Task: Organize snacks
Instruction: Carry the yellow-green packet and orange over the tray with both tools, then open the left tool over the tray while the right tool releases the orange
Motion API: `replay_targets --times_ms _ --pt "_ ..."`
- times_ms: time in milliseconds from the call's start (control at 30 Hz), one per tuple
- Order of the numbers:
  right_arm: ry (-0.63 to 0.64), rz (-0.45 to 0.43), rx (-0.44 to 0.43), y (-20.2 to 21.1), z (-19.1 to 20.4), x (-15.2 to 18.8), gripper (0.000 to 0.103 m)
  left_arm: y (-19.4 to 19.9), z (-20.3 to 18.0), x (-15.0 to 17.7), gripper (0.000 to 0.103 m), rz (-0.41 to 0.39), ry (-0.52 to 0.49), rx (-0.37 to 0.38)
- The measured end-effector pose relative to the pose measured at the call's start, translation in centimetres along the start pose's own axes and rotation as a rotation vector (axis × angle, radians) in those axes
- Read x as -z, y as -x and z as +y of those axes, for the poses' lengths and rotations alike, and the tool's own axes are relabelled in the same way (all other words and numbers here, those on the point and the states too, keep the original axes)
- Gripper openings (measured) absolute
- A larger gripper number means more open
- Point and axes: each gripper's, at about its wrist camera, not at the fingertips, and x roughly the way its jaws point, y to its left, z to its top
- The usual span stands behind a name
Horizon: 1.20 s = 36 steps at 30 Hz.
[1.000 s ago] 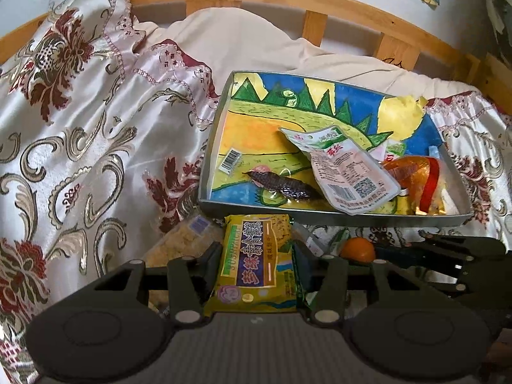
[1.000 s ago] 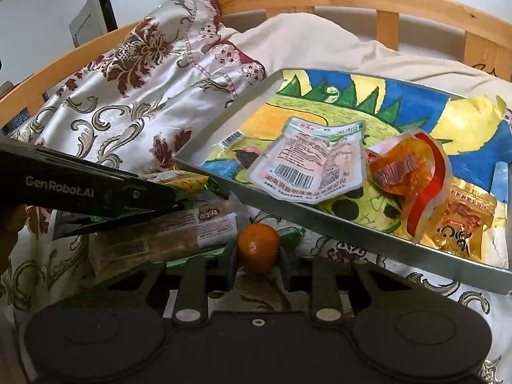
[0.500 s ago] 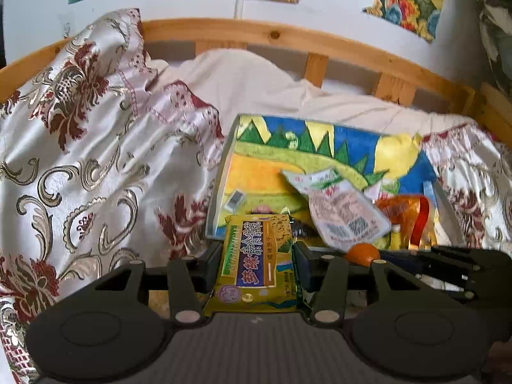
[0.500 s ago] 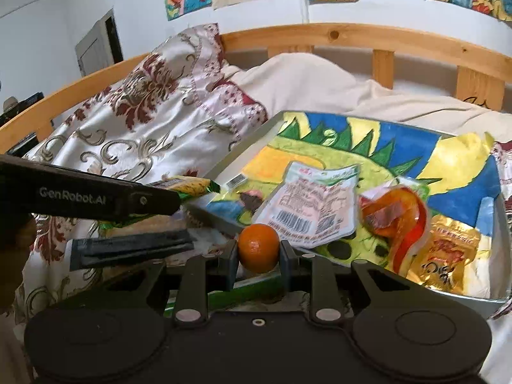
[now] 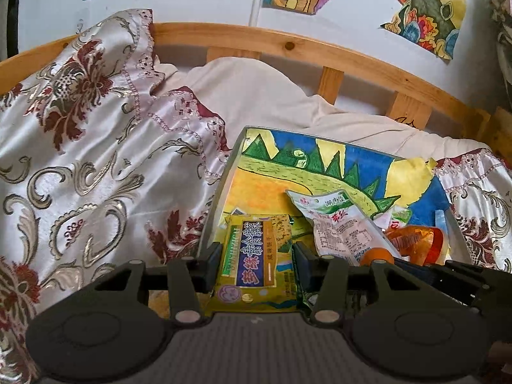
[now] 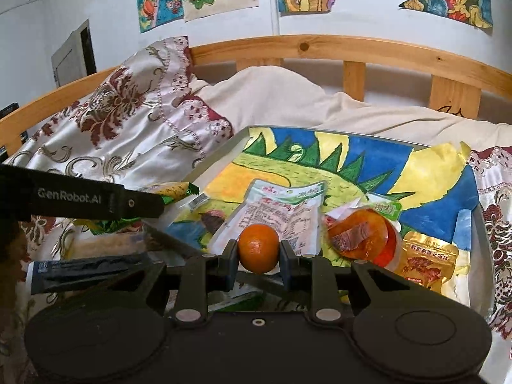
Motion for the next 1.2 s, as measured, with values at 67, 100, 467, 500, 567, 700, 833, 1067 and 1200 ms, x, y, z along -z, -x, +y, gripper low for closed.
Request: replay_targets --times_ms 67,100,467,500,567,700,833,1067,1200 --pt "-0.004 -0.004 0.009 -0.3 -0.1 -0.1 0.028 -0.6 -0.1 -0.2 0.052 0.001 0.008 0.006" --pt "-0.005 -0.006 0.014 -0.4 -0.1 -0.1 0.028 -0.9 -0.2 -0.2 0.052 0.003 0.010 0.008" --pt "-0.002 -0.004 0.028 -1.7 0.0 -0.3 0.028 -4.5 -1.0 -0.1 0.052 0.051 0.001 0.011" --pt "-0.002 -0.004 0.030 -1.7 0.0 -0.3 0.028 -4.7 -1.0 -0.2 0.052 0.050 0.001 0.011" --pt "0.004 -0.008 0.036 -1.9 0.1 -0.4 0.028 -5.1 -1.1 -0.4 0.052 0.046 0.004 0.011" --pt "0.016 -0.019 0.048 -2.2 0.1 -0.5 0.028 -5.8 -1.3 -0.8 0.052 0.030 0.013 0.007" --pt "0.026 -0.020 0.062 -2.7 0.1 -0.5 0.028 -6.5 -1.4 -1.0 0.052 0.009 0.011 -0.004" --pt "0.044 -0.016 0.076 -3.5 0.0 -0.5 0.029 -7.8 -1.6 -0.8 0.052 0.009 -0.018 -0.027" --pt "0.056 -0.019 0.085 -3.9 -0.1 -0.6 0.029 -8.5 -1.4 -0.7 0.052 0.017 -0.020 -0.035"
